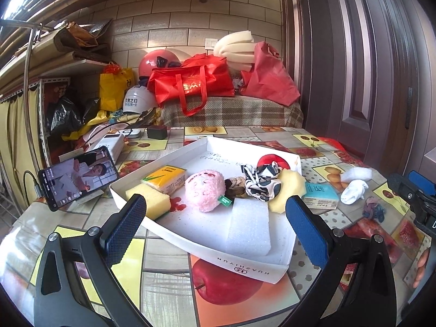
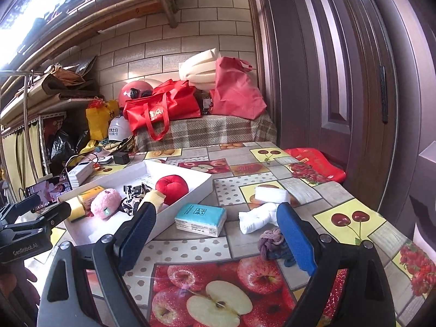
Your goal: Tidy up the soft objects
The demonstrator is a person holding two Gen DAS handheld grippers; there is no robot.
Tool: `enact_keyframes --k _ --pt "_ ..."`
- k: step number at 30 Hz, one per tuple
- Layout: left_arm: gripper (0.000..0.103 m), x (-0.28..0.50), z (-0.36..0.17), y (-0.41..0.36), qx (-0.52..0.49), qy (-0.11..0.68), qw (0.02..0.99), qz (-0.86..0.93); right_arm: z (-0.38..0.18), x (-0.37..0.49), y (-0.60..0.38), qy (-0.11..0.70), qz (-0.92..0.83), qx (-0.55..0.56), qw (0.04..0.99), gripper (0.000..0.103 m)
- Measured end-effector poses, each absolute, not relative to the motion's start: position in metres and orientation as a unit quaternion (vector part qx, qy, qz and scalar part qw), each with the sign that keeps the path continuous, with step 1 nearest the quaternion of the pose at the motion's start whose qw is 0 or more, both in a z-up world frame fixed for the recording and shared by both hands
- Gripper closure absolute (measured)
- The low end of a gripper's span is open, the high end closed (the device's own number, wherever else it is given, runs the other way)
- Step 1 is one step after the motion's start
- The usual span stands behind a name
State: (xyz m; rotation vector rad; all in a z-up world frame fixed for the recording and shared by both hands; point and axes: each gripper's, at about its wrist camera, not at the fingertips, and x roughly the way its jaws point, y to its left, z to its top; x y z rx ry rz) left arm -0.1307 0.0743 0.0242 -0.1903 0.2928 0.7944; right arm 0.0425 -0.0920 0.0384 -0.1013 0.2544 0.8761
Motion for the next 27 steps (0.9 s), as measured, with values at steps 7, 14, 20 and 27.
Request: enact_keyframes --k 7,14,20,27 --pt "0.0 -0.1306 0.0236 0.0759 -0.097 0.143 0.906 0.386 0.0368 0.0455 -0.0879 0.135 0.421 -0.059 0.895 0.0" --pt "0.0 -0.1299 0.0229 0.0762 -0.1 0.146 0.906 0.386 0.0374 0.044 -0.0882 0.13 0.417 -0.06 0.897 0.0" --pt "0.0 -0.1303 0.0228 0.0769 -0.098 0.147 0.905 0.386 0.0384 0.0436 -0.0905 0.129 0.414 -0.054 0.9 0.0" --pt "0.0 -0.1299 0.0227 0.0771 -0.098 0.147 0.904 0.389 0.0387 0.0424 -0.0912 0.128 0.413 -0.054 0.9 0.0"
